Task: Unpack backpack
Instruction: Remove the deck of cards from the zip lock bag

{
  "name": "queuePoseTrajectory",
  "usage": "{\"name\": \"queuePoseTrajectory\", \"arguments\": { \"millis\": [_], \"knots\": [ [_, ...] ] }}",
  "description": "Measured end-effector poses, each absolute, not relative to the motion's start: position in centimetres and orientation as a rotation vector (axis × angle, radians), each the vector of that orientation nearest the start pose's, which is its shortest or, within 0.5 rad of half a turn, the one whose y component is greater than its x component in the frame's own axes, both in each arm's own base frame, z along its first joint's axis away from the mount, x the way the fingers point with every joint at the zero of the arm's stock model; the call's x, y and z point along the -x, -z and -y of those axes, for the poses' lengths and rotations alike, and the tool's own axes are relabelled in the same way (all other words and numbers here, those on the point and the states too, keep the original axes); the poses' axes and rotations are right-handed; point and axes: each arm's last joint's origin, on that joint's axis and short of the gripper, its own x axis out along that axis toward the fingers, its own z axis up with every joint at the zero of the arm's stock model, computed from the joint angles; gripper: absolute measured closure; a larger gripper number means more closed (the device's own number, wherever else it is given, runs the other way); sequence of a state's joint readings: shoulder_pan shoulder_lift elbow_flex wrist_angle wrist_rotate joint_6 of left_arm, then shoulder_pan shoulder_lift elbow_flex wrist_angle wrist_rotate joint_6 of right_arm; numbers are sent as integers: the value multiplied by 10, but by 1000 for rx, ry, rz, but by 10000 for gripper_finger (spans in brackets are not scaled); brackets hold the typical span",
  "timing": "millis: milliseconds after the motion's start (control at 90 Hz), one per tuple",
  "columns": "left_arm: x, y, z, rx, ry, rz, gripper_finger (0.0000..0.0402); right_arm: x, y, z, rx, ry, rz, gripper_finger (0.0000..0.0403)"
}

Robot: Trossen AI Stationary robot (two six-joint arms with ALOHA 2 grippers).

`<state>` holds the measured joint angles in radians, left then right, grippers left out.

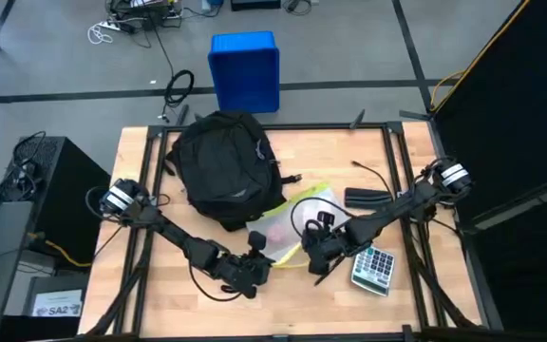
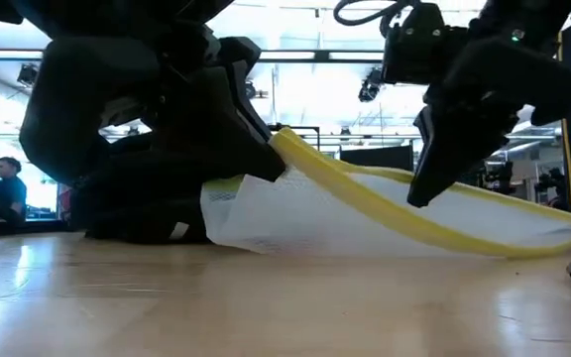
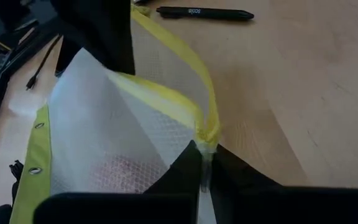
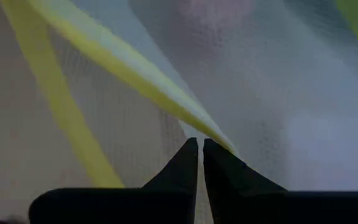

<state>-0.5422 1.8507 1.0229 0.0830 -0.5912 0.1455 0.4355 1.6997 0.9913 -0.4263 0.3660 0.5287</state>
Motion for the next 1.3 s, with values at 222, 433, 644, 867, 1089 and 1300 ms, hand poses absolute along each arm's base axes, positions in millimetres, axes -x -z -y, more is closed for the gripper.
{"name": "queuePoseTrajectory", "arguments": {
  "millis": [222, 433, 644, 867, 1089, 1300],
  "knots": [
    [-325, -156, 177, -547, -29, -629, 392, -293, -166, -126, -52, 221, -1012, 400],
    [-322, -168, 178, -532, -42, -597, 329, -295, -166, -125, -65, 238, -989, 400],
    [-317, -187, 177, -522, -141, -533, 259, -297, -167, -122, -42, 297, -953, 399],
    [-325, -196, 179, -375, -155, -419, 221, -299, -168, -118, -46, 303, -943, 391],
    [-338, -179, 169, -314, -156, -446, 217, -301, -169, -119, -45, 301, -915, 390],
    [-348, -173, 161, -246, -164, -426, 216, -302, -170, -119, -29, 301, -899, 393]
  ]
}}
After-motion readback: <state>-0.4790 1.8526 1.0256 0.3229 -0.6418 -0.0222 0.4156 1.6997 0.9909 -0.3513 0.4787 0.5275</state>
